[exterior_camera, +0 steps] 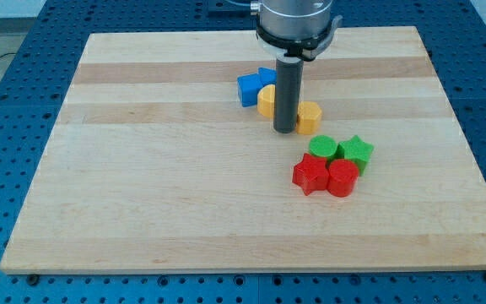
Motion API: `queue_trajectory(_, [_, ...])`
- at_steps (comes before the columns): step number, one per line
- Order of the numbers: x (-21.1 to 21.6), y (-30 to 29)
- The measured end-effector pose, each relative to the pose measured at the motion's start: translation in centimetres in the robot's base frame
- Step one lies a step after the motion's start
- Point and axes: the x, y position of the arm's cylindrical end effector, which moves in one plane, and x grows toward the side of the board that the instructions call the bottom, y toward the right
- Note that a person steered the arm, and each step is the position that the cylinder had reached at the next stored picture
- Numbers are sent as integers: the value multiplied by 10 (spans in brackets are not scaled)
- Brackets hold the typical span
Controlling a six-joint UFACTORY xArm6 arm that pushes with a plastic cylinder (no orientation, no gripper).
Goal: Move the yellow hexagon close to the blue triangle and yellow heart
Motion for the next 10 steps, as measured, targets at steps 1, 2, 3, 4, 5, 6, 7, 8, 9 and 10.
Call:
queue_trajectory(1, [2, 19])
queue_trajectory(2, [-3, 44])
queue_trajectory(3, [-11, 46])
queue_trajectory(4, [-3, 67])
queue_trajectory(5, [0, 104])
queue_trajectory(6, [-5, 122])
queue_trajectory(7, [-22, 107])
queue_trajectory(8, [-35, 79])
queue_trajectory(9, [-44, 40])
queue_trajectory(10, [-45, 40])
